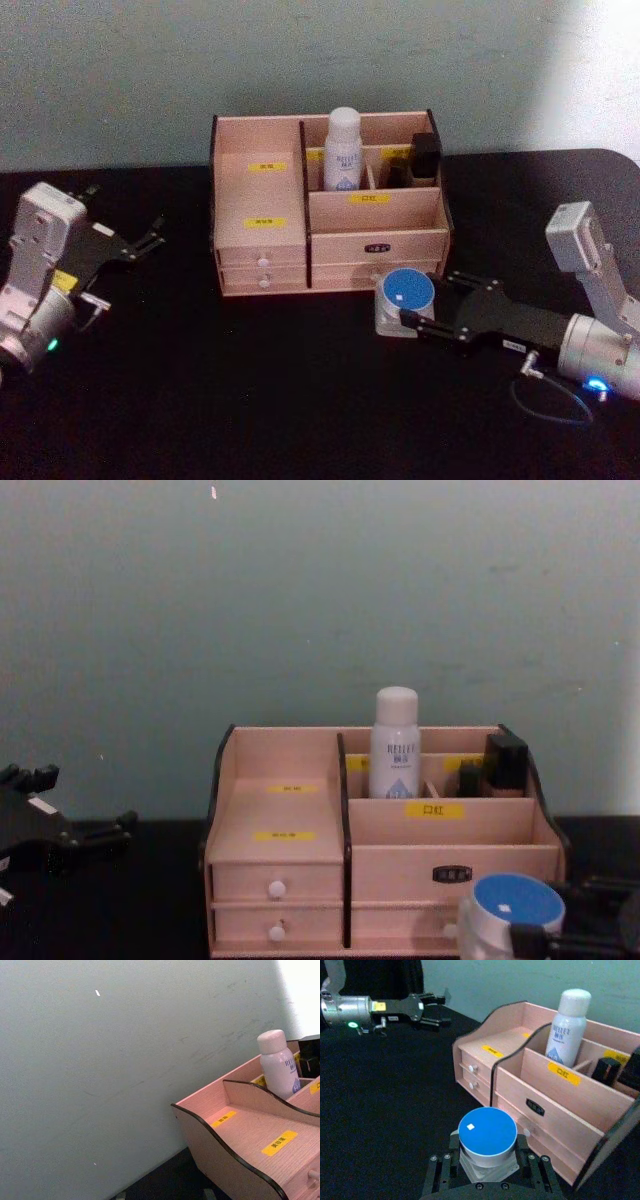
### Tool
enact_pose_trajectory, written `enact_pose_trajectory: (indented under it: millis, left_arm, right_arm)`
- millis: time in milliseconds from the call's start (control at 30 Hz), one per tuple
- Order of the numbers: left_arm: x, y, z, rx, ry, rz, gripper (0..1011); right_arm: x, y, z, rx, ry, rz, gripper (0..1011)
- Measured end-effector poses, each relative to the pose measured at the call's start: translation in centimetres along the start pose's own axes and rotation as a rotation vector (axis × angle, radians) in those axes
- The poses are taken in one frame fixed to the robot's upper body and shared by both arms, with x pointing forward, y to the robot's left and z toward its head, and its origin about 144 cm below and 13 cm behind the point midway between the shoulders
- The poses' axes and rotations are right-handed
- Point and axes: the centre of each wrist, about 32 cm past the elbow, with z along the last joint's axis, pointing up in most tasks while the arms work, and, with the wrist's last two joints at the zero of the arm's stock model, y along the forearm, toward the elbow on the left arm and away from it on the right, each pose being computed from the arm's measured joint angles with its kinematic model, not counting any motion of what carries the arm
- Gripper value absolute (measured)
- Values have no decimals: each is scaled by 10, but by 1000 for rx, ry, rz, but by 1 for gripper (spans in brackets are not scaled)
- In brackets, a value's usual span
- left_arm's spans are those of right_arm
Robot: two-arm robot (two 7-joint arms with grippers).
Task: Pick up the facial cleanser and watermelon frost from the table and place them into the tiered storage box.
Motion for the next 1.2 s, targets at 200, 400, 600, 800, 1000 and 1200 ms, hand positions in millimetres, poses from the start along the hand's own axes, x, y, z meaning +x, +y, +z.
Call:
enact_pose_trajectory:
  millis: [200, 400, 600, 800, 1000, 1200]
  left_arm:
    - [0, 0, 0, 0, 0, 0, 1001]
    - [0, 0, 0, 0, 0, 0, 1001]
    - [0, 0, 0, 0, 0, 0, 1001]
    - [0, 0, 0, 0, 0, 0, 1001]
    - [0, 0, 0, 0, 0, 0, 1001]
    - [0, 0, 0, 0, 0, 0, 1001]
  right_arm:
    - [2, 8, 7, 18, -11, 26, 674]
    - [3, 18, 15, 39, -25, 52, 674]
    - [5, 30, 23, 71, -43, 83, 674]
    - [5, 40, 30, 91, -60, 104, 674]
    - [8, 52, 36, 106, -81, 116, 674]
    - [11, 61, 41, 113, -95, 118, 674]
